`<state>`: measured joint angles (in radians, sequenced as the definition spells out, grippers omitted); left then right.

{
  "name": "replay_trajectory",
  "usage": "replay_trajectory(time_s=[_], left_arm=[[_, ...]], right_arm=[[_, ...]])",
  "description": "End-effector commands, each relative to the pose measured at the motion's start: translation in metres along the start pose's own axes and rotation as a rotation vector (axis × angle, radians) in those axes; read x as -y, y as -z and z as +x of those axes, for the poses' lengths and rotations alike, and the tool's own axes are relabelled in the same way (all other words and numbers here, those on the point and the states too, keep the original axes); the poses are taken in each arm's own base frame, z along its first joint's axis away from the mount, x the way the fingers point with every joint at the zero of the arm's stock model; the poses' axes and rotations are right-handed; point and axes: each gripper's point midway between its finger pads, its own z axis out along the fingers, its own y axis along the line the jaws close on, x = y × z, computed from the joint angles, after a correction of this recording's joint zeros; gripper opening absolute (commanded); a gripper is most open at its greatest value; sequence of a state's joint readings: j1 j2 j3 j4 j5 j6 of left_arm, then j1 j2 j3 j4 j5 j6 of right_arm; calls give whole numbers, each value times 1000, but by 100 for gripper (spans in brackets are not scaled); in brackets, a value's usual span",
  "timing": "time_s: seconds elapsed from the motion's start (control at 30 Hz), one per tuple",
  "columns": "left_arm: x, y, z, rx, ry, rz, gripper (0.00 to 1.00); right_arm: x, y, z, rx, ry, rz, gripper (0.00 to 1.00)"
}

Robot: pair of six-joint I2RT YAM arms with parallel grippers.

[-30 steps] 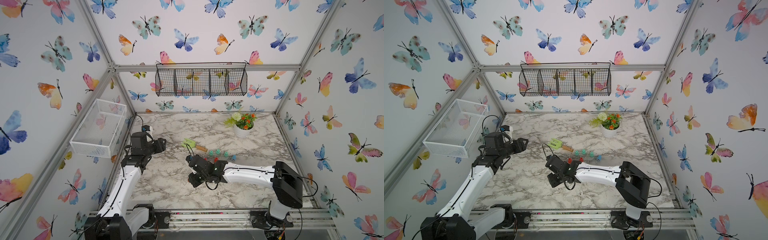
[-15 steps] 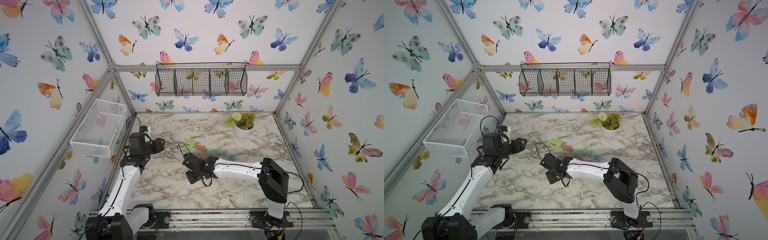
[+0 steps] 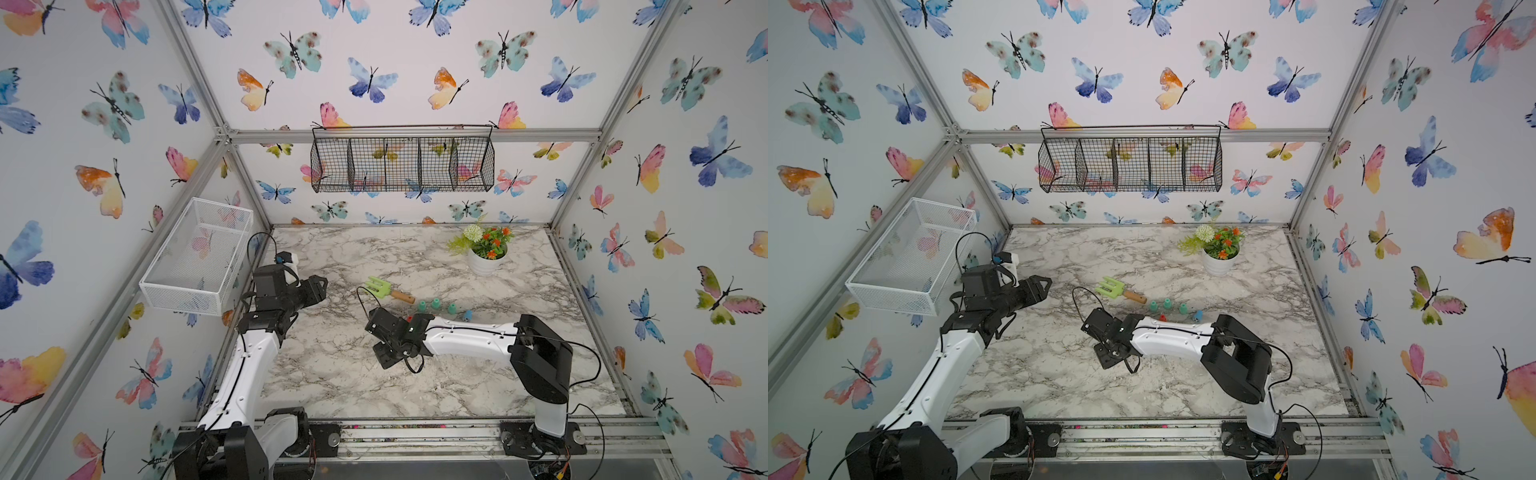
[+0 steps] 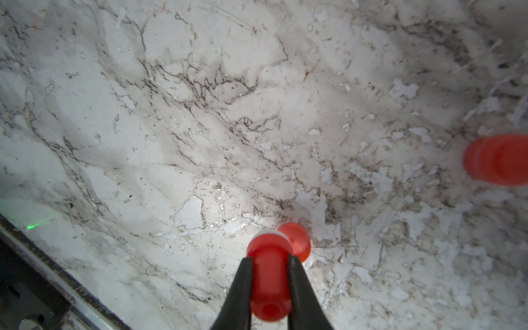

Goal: Close the stamp cap
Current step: Close the cover of the stamp.

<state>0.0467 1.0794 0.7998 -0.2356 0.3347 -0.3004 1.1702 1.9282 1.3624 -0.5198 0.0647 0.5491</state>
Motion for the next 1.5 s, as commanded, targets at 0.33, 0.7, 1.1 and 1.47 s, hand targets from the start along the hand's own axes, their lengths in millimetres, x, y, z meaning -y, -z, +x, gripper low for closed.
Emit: replay_trajectory(time_s=[0.33,0.7,1.1,1.47], left_arm=[[-1,-3,1,-4,14,18,64],[-2,-4,1,-7,19,20,64],[-3,-3,1,-6,23,21,64],[-3,-3,1,-6,23,24,64]], right_arm=[[14,-16,18,-55,24,39,2],[16,-20,22,-67,31,49,1],[28,-19,15,-55,11,73,2],[26,-26,27,-116,31,61,1]])
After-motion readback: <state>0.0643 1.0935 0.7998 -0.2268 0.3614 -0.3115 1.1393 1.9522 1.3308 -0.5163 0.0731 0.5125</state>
